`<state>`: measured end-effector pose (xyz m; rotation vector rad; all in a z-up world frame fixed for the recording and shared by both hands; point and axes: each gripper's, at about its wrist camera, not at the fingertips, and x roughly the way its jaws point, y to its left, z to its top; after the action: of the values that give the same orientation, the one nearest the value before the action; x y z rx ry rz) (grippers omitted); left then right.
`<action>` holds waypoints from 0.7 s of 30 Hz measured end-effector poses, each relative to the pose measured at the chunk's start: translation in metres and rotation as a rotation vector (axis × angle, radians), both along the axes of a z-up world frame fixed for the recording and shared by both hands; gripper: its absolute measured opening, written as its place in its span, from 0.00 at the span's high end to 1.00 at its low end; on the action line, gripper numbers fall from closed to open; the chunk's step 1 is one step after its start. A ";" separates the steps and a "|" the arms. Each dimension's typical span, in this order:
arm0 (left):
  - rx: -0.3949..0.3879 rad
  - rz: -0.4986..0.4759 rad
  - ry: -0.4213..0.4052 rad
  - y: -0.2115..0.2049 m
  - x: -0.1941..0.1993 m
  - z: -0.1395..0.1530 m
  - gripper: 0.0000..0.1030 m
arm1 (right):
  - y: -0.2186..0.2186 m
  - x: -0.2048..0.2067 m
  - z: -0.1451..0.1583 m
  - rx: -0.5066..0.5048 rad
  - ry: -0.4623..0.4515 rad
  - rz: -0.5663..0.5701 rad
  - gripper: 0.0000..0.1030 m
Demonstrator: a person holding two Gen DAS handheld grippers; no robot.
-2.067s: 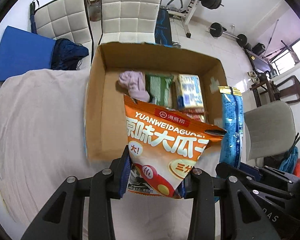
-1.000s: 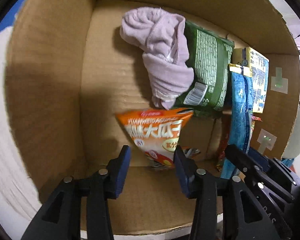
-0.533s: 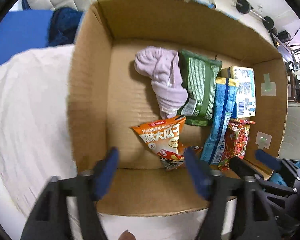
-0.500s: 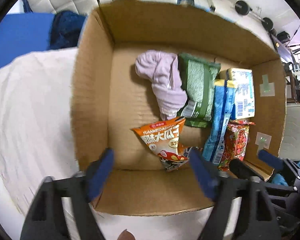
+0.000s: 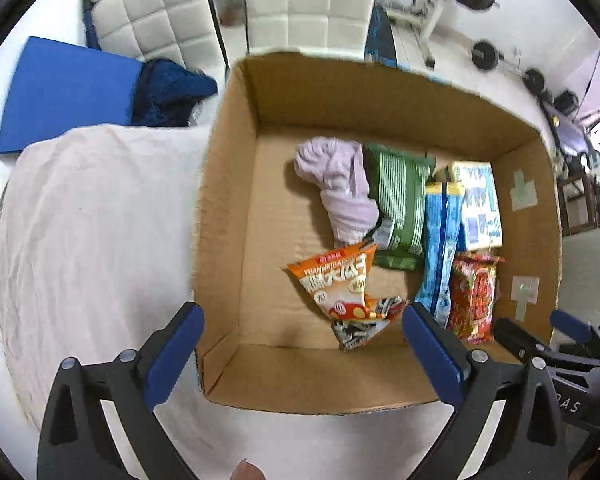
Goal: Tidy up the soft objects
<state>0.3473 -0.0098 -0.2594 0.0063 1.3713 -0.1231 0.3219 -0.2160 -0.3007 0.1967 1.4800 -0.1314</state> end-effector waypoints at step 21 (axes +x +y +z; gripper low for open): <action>0.023 0.007 -0.253 0.004 -0.102 0.126 0.01 | -0.006 -0.096 0.106 -0.006 -0.188 -0.017 0.00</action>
<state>0.2451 -0.0054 -0.1332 0.0355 1.1195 -0.0968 0.2255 -0.2215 -0.1950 0.2112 1.2904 -0.1281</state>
